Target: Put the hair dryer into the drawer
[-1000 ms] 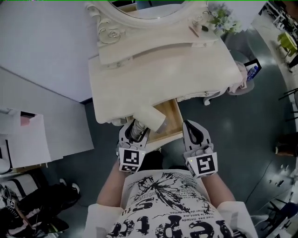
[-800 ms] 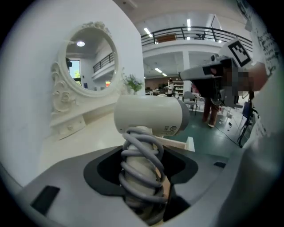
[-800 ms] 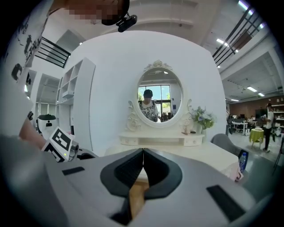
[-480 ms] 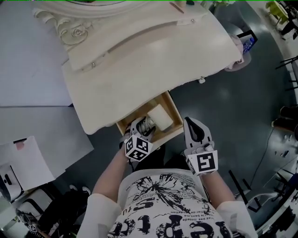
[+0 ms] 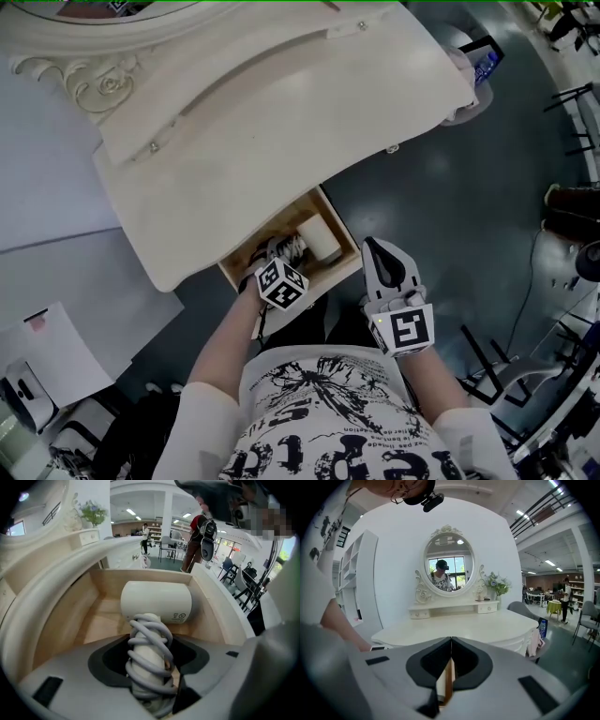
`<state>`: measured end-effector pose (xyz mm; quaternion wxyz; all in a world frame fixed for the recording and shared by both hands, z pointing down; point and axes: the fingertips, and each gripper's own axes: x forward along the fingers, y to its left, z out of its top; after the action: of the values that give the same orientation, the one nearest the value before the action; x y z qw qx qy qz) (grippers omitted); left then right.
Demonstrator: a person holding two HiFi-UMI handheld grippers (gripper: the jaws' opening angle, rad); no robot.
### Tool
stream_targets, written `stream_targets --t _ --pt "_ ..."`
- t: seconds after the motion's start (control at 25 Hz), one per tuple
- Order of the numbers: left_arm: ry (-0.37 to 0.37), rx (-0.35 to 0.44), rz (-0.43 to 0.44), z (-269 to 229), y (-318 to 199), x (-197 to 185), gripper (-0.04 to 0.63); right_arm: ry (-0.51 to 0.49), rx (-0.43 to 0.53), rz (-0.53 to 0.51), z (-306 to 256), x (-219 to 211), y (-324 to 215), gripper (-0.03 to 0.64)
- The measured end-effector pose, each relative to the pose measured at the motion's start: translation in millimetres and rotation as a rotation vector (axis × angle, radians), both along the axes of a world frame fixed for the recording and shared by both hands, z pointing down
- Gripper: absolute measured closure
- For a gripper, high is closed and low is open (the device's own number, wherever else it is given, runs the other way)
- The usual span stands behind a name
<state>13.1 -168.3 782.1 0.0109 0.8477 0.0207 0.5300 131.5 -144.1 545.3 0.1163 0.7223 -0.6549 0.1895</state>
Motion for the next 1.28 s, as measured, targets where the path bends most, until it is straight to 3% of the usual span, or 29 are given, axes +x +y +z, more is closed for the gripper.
stream_targets --t 0.24,0.64,0.72,1.04,1.16,1.28 --pt "-0.008 0.015 0.005 13.6 -0.2 5.8 0.334 -0.015 -0.025 0.019 10.0 2.3 6.0 0.6" --pt "0.01 -0.026 -0.077 23.6 -0.1 3.4 0.325 -0.009 -0.041 -0.007 8.7 -7.0 0.9 0.6" --pt "0.019 -0.034 -0.116 23.1 -3.5 1.9 0.286 -0.013 -0.046 -0.013 8.9 -13.1 -0.8 0.6" --pt "0.207 0.061 -0.176 -47.0 -12.8 6.7 0.286 -0.022 -0.026 -0.041 -1.6 -30.5 -5.2 0.6" --pt "0.282 0.133 -0.243 -83.0 -27.0 0.9 0.446 -0.011 -0.011 -0.068 -9.4 -37.0 -11.5 0.6" --pt "0.342 0.196 -0.335 -117.5 -49.6 -4.2 0.554 0.005 0.027 -0.11 -20.8 -40.4 -25.6 0.6"
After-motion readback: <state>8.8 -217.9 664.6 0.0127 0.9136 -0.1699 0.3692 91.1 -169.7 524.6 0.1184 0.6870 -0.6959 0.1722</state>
